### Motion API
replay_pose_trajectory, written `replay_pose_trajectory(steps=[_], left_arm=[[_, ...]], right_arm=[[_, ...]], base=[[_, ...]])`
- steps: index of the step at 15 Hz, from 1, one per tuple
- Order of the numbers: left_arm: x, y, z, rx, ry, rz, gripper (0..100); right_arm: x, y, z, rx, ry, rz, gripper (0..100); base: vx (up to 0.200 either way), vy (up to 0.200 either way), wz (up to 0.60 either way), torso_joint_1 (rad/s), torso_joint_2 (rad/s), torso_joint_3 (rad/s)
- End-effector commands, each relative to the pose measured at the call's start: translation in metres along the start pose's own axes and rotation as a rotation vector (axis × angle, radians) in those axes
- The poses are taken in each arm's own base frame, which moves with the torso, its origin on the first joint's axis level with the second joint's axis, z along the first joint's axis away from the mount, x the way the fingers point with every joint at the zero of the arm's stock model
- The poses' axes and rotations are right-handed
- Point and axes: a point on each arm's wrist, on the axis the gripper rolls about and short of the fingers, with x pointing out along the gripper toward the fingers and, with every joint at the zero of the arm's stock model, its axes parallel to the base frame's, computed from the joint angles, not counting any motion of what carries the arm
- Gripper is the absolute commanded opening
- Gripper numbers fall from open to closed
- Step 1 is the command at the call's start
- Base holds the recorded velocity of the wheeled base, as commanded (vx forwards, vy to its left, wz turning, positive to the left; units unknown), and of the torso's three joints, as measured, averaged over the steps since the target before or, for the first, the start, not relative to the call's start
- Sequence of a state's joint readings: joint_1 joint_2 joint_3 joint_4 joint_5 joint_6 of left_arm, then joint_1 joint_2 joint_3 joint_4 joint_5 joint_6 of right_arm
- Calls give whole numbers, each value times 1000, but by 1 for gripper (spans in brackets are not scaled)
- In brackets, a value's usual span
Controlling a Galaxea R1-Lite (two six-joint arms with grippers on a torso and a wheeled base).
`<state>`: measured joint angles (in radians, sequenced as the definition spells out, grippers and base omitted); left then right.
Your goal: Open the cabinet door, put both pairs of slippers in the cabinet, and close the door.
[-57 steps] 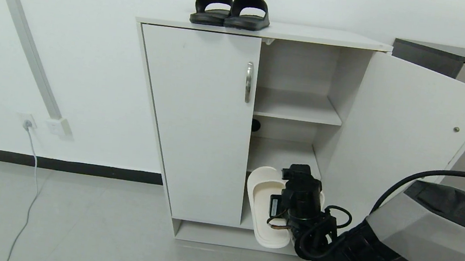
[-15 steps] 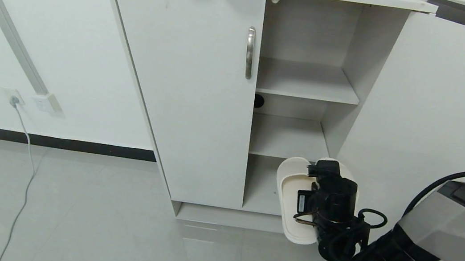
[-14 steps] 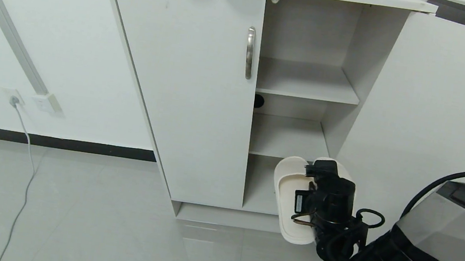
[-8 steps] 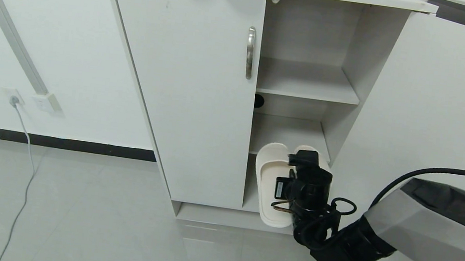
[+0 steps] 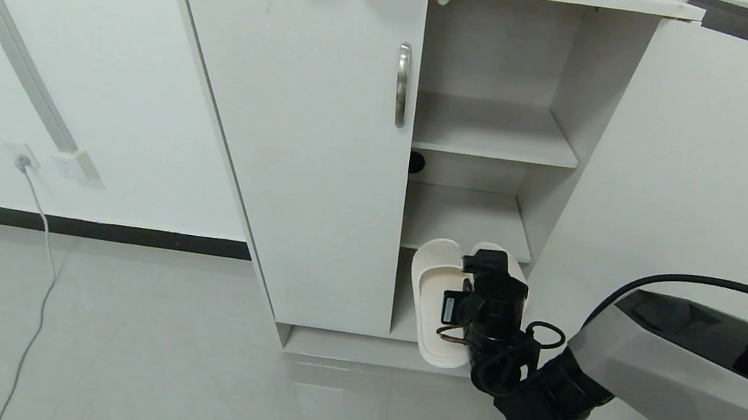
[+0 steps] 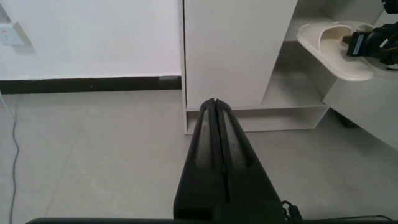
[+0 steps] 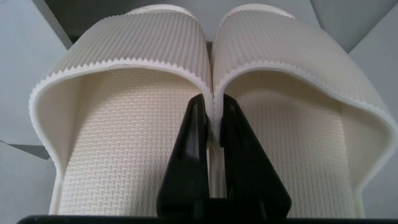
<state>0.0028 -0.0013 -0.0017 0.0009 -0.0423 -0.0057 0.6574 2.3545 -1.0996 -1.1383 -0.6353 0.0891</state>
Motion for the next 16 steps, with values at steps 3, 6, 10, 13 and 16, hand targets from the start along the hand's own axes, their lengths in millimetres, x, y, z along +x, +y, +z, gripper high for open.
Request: replay_pose_trajectory(steps=[3,6,10,13,16], left_arm=[[0,0,0,0,2,0,0],[0,0,0,0,2,0,0],[0,0,0,-2,1,3,0],[0,0,0,0,1,4,0],[0,0,0,-2,1,4,0]], right_arm=[[-1,-1,5,6,-9,0,0],[-3,-2,11,14,-18,1,0],[1,0,-7,-9,14,21,0],[9,-3,-18,-23,39,44,0],[28,1,-21,-12,24,44,0]], base=[[200,0,0,4,-4,1],[200,0,0,1,-1,2],[150,0,0,4,1,1],[0,0,0,0,0,0],[0,0,0,0,0,0]])
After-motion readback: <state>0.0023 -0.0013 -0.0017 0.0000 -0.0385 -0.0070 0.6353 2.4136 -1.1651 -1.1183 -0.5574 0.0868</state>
